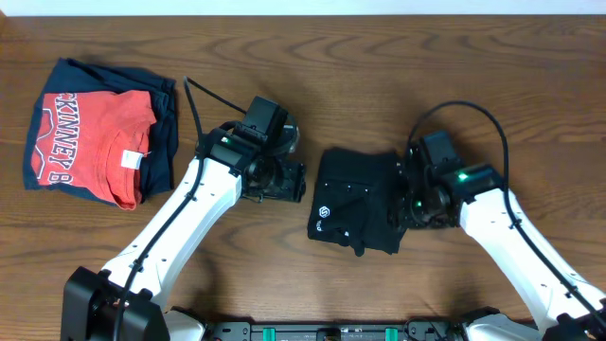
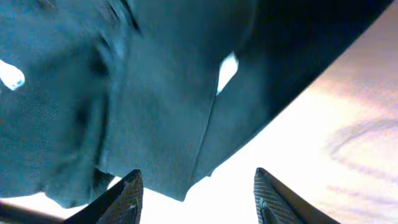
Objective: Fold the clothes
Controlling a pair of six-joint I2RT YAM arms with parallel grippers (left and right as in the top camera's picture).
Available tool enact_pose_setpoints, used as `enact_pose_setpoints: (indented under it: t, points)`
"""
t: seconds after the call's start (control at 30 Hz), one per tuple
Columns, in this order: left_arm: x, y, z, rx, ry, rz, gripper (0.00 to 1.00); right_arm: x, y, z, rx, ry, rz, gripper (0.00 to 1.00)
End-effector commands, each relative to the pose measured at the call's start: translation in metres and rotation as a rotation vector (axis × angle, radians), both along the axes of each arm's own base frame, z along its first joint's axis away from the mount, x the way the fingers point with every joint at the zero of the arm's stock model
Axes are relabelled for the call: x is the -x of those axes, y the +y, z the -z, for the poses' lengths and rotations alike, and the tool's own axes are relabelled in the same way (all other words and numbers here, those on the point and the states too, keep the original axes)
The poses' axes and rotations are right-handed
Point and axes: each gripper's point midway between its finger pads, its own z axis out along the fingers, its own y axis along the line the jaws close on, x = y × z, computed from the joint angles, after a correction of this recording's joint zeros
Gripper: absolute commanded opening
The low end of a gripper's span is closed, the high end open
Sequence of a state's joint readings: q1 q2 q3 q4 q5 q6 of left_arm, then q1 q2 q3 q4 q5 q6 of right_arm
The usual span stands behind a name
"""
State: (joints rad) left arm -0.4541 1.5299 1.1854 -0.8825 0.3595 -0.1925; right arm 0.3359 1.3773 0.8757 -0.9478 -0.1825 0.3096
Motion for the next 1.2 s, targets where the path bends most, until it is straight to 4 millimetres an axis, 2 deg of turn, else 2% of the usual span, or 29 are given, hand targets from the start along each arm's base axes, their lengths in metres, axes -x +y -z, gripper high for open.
enact_pose_setpoints:
  t: [0.0, 0.2, 0.4, 0.5, 0.63, 0.73, 0.97, 1.07, 1.17]
  points:
    - [0.012, -0.018, -0.004, 0.110, 0.036, 0.106, 0.63, 0.022, 0.010, 0.016, -0.079, 0.102, 0.069, 0.60]
    - [0.019, -0.030, 0.012, 0.142, 0.092, 0.188, 0.63, 0.037, 0.030, 0.034, -0.224, 0.142, 0.060, 0.63]
    - [0.028, -0.054, 0.040, 0.160, 0.168, 0.265, 0.61, 0.050, 0.031, 0.043, -0.242, 0.201, 0.123, 0.54]
    - [0.028, -0.063, 0.053, 0.155, 0.175, 0.290, 0.56, 0.052, 0.029, 0.044, -0.232, 0.226, 0.177, 0.54]
    - [0.024, -0.063, 0.068, 0.130, 0.178, 0.291, 0.51, 0.064, 0.025, 0.045, -0.204, 0.296, 0.245, 0.51]
    - [0.022, -0.060, 0.075, 0.101, 0.179, 0.286, 0.50, 0.062, 0.025, 0.045, -0.199, 0.304, 0.300, 0.54]
    - [0.021, -0.061, 0.075, 0.103, 0.173, 0.287, 0.50, 0.052, 0.014, 0.051, -0.133, 0.278, 0.441, 0.57]
    - [0.021, -0.061, 0.075, 0.104, 0.172, 0.287, 0.50, 0.045, 0.016, 0.051, -0.144, 0.261, 0.471, 0.57]
    - [0.020, -0.061, 0.075, 0.105, 0.169, 0.287, 0.50, 0.038, 0.018, 0.050, -0.161, 0.233, 0.472, 0.53]
